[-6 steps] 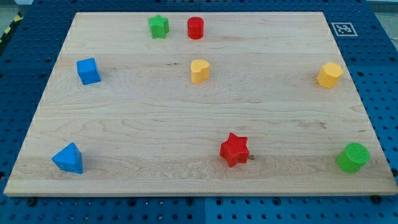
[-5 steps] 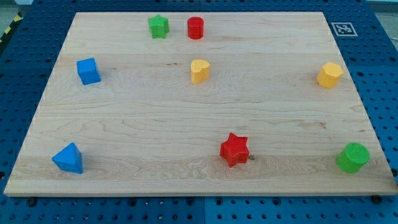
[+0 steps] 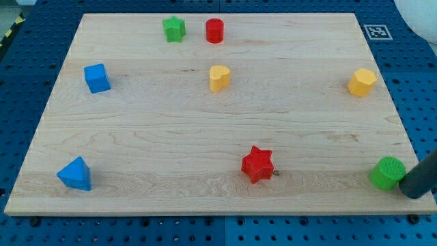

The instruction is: Push the green circle towards the red circle

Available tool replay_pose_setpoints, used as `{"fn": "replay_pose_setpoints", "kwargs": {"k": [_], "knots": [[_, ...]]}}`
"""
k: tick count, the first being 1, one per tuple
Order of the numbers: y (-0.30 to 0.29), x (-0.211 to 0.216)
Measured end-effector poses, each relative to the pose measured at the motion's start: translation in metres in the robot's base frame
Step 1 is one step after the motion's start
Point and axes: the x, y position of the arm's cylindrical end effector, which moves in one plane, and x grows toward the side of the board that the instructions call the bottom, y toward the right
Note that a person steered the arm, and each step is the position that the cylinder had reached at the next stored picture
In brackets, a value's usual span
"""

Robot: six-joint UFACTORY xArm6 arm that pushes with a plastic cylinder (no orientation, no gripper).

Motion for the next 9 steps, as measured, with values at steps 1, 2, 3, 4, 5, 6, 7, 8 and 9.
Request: {"fn": "replay_pose_setpoints", "kwargs": {"k": [1,2,3,4,5,6,7,8,9], "knots": [[-0.012,-0.01],[-0.032,-0.015],[-0.052,-0.025],[-0.067,-0.037],[-0.078,-0.047],[-0.092,-0.058],[-0.115,-0.071],[-0.139,-0.087],[-0.155,-0.111]]}}
